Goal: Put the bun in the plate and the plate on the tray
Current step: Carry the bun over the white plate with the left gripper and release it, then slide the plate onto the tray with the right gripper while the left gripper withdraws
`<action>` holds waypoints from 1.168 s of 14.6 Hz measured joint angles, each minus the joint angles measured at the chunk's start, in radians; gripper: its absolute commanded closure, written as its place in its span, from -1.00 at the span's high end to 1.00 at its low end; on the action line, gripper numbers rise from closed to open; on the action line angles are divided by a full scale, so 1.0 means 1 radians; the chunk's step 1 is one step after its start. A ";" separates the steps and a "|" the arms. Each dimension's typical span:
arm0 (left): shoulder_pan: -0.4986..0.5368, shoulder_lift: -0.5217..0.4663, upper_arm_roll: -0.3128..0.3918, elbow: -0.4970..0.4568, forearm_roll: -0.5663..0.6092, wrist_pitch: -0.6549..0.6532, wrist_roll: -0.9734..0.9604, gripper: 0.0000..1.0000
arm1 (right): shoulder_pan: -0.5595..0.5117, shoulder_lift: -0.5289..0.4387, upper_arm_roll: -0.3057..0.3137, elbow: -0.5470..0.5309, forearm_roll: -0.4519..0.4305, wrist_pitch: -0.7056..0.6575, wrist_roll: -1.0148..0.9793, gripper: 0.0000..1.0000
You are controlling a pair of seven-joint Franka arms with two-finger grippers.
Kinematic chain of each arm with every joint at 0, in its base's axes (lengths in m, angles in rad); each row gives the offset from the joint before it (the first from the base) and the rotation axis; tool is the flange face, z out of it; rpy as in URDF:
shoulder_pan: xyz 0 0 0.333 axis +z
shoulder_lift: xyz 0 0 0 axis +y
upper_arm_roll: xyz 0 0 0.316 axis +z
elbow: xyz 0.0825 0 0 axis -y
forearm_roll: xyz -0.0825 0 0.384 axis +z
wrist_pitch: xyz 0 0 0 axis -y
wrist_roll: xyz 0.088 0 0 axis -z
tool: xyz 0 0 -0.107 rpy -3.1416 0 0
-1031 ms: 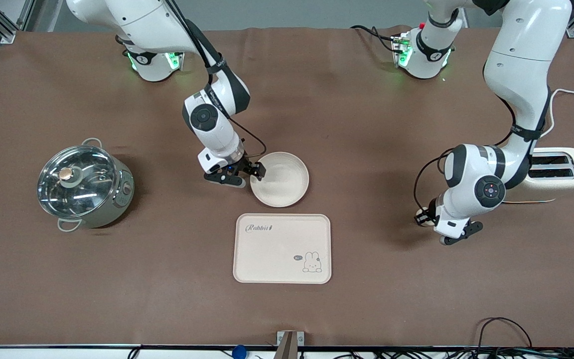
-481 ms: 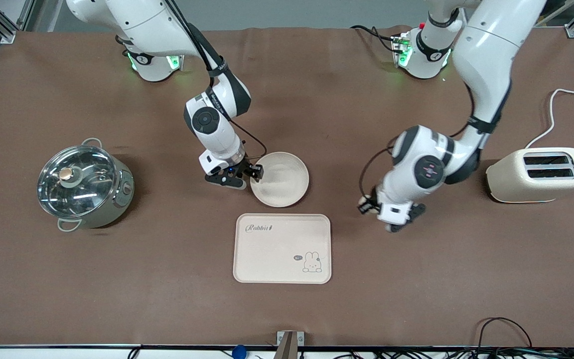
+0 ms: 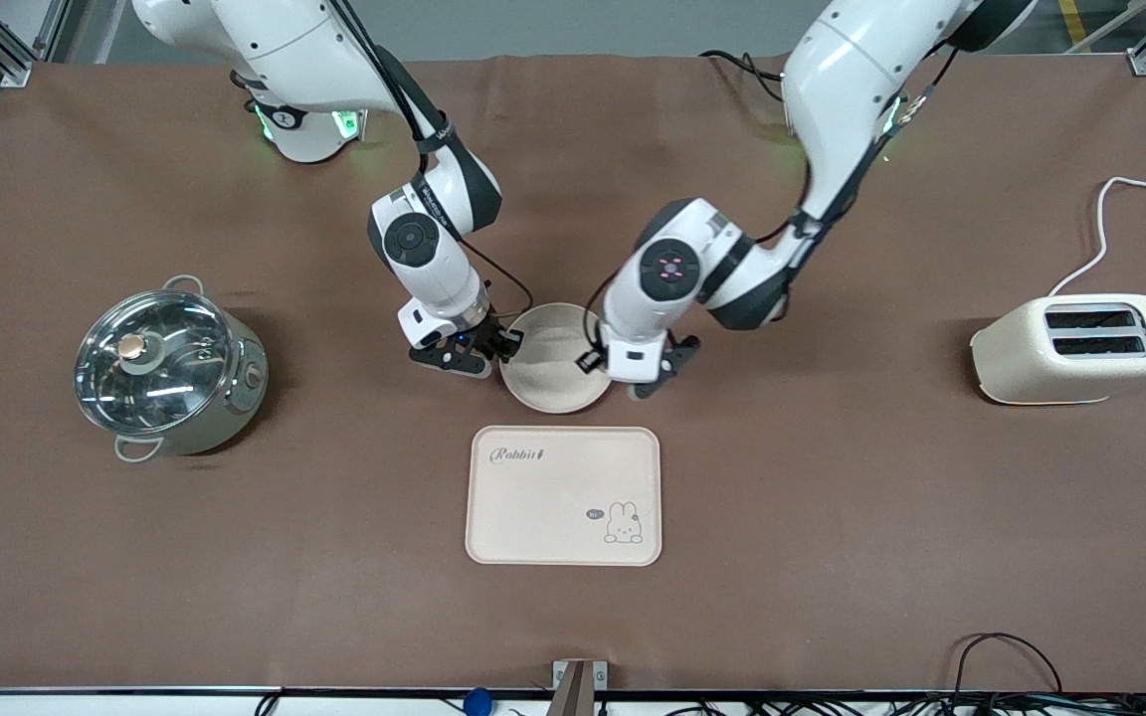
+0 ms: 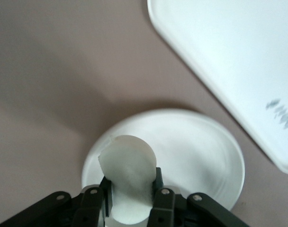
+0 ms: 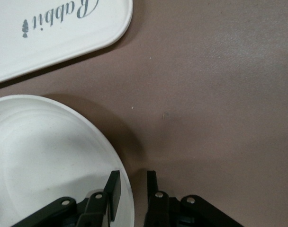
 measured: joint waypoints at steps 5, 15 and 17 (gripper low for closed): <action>-0.056 0.096 0.005 0.047 0.000 0.072 -0.058 0.03 | 0.000 0.000 0.000 0.000 0.000 0.000 0.002 -0.82; 0.016 0.006 0.048 0.104 0.099 0.006 -0.055 1.00 | 0.002 -0.001 0.000 0.004 0.001 0.004 0.007 -0.99; 0.070 -0.051 0.048 0.127 0.144 -0.110 -0.004 1.00 | 0.002 -0.005 0.000 0.014 0.001 0.005 0.033 -0.99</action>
